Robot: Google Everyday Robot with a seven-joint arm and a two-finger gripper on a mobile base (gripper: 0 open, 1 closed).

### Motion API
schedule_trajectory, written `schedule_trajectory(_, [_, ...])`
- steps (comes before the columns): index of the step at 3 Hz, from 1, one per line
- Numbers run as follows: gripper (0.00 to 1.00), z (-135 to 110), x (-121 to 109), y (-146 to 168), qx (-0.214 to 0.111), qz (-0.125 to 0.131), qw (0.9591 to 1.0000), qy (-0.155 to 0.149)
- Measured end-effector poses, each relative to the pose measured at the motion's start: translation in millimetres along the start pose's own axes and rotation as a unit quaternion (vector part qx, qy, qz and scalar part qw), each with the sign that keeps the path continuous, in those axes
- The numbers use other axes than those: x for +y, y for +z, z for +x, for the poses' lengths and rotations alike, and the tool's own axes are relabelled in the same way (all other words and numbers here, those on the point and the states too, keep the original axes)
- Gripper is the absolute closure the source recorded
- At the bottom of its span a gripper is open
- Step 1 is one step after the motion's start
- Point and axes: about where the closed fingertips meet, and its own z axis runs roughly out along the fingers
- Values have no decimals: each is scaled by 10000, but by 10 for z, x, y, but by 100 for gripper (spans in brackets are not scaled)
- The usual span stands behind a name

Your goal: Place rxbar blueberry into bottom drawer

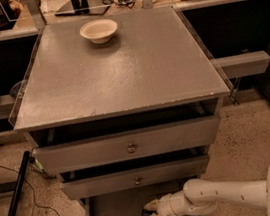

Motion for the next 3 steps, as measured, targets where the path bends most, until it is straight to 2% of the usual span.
schedule_trajectory(2, [100,96,-93,222,-88,4,10000,43])
schedule_trajectory(3, [100,121,-250,474,-269,98,9995,143])
